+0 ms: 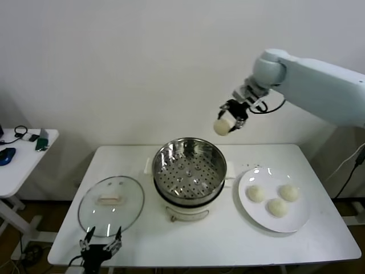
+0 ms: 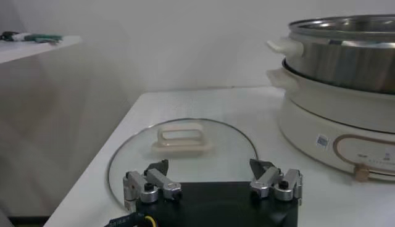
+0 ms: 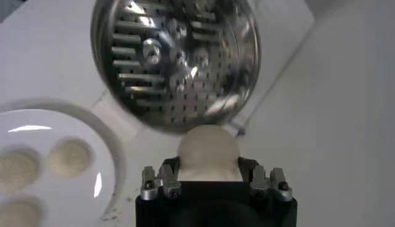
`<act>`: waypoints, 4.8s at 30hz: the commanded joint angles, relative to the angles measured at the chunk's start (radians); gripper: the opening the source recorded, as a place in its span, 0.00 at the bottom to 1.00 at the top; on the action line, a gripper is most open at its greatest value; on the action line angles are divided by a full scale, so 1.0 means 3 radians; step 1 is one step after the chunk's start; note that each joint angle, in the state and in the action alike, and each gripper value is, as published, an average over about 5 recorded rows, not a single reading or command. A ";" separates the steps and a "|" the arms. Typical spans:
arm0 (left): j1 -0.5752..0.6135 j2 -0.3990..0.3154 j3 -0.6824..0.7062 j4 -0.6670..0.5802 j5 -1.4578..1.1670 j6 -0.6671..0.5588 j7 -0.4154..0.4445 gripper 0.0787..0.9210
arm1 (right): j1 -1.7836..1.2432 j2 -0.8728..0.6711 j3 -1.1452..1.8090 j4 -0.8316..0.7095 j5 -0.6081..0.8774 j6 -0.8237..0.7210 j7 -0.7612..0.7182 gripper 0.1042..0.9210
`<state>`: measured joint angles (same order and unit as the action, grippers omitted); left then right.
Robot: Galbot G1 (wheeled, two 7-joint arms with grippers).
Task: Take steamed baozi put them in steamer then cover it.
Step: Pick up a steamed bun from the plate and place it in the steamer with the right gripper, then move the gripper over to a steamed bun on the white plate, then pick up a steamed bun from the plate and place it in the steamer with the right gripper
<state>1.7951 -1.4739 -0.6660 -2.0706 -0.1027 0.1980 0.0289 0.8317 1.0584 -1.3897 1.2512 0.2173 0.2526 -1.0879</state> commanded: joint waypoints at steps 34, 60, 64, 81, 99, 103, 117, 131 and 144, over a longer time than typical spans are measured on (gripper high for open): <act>0.0034 -0.0044 0.0046 0.0028 0.0059 -0.0061 -0.0016 0.88 | -0.0937 0.0814 0.0076 -0.0798 -0.1083 0.0915 0.0666 0.74; 0.0076 -0.0082 0.0093 -0.0083 0.0096 -0.0047 -0.0001 0.88 | 0.0135 -0.1537 -0.1967 0.0775 0.1156 -0.1864 0.0695 0.88; 0.0065 -0.0109 0.0086 -0.0089 0.0099 -0.0044 -0.0004 0.88 | -0.0663 -0.1490 -0.1343 0.0625 0.0979 -0.2112 0.0958 0.88; 0.0122 -0.0142 0.0042 -0.0092 0.0094 -0.0071 -0.0014 0.88 | -0.1582 -0.0998 -0.0393 -0.0108 0.0752 -0.2245 0.1159 0.88; 0.0159 -0.0134 0.0047 -0.0144 0.0105 -0.0057 -0.0025 0.88 | -0.1505 -0.0954 -0.0343 -0.0135 0.0820 -0.2125 0.0967 0.65; 0.0160 -0.0132 0.0050 -0.0153 0.0106 -0.0054 -0.0029 0.88 | -0.1263 -0.0973 -0.0469 -0.0096 0.0964 -0.2028 0.0831 0.61; 0.0147 -0.0123 0.0054 -0.0170 0.0071 -0.0078 -0.0078 0.88 | 0.0730 -0.0814 -0.1495 0.0246 0.1462 -0.1709 0.0214 0.50; 0.0066 -0.0080 0.0087 -0.0225 0.0034 -0.0036 -0.0060 0.88 | 0.1140 0.0381 -0.0634 0.0574 0.2391 -0.2018 0.0298 0.50; 0.0104 -0.0095 0.0014 -0.0384 -0.0022 -0.0006 -0.0054 0.88 | -0.0235 0.1045 -0.0609 0.0337 0.1710 -0.2338 0.0919 0.51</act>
<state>1.8261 -1.5007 -0.6573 -2.1714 -0.1049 0.1951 0.0127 0.9580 1.2237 -1.6110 1.3730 0.8112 -0.3911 -0.9080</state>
